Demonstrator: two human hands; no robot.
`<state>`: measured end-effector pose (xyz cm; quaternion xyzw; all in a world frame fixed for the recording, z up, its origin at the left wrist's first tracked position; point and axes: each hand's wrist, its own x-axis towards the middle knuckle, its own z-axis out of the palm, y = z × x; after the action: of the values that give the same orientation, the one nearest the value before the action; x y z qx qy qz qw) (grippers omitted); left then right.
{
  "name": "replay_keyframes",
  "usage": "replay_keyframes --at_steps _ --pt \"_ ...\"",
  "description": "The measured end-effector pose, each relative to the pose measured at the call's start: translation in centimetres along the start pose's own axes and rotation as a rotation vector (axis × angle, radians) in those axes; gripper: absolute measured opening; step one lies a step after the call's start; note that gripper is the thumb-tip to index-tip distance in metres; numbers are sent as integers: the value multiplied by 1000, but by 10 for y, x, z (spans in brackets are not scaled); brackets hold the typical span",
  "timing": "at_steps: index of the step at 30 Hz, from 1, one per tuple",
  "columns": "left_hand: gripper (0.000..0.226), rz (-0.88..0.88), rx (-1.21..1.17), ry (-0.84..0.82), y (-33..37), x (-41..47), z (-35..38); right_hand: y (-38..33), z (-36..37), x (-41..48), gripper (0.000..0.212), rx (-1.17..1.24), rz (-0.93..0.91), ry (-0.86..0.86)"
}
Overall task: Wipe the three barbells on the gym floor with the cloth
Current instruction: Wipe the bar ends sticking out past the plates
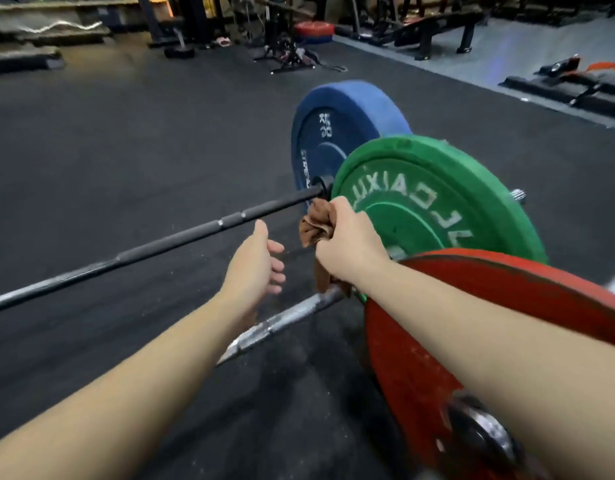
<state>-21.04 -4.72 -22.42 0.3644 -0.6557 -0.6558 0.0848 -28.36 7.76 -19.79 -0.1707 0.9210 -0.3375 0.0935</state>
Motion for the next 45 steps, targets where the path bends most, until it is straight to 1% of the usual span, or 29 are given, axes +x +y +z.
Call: replay_keyframes --at_steps 3,5,6,8,10,12,14,16,21,23,25,26,29,31,33,37,40,45 --pt "60 -118 -42 39 -45 48 19 29 41 27 37 60 137 -29" --pt "64 -159 -25 33 -68 51 27 45 61 25 35 72 223 -42" --pt "65 -155 -38 26 -71 49 29 47 67 23 35 80 238 -31" --pt "61 -150 -125 72 -68 45 29 48 71 18 37 135 232 -17" --pt "57 -161 -186 137 -56 34 20 46 63 11 40 257 228 -26" --pt "52 -166 -171 201 -36 12 4 40 40 -6 40 391 271 -43" --pt "51 -188 -145 214 -6 -22 -12 25 1 -33 35 476 337 -82" --pt "51 -245 -138 169 40 -60 -22 -1 -43 -67 30 502 392 -143" --pt "48 -416 -13 -47 192 -158 -31 -103 -174 -129 35 471 432 -241" --pt "45 -374 65 -149 264 -191 -40 -154 -232 -134 36 460 420 -232" --pt "41 -310 186 -207 336 -230 -58 -207 -292 -145 35 478 427 -205" --pt "40 -268 191 -220 371 -244 -68 -234 -322 -147 32 477 404 -180" --pt "37 -248 143 -189 455 -287 -100 -303 -403 -165 27 510 398 -107" --pt "37 -212 140 -195 495 -314 -117 -335 -445 -181 33 542 406 -34" --pt "38 -196 162 -215 519 -336 -130 -350 -472 -204 39 574 436 3" --pt "39 -170 180 -211 549 -366 -129 -358 -509 -243 33 607 450 28" --pt "38 -134 180 -180 569 -386 -106 -343 -533 -256 28 644 465 72" --pt "37 -34 180 -160 589 -413 -42 -294 -595 -266 29 720 460 61"
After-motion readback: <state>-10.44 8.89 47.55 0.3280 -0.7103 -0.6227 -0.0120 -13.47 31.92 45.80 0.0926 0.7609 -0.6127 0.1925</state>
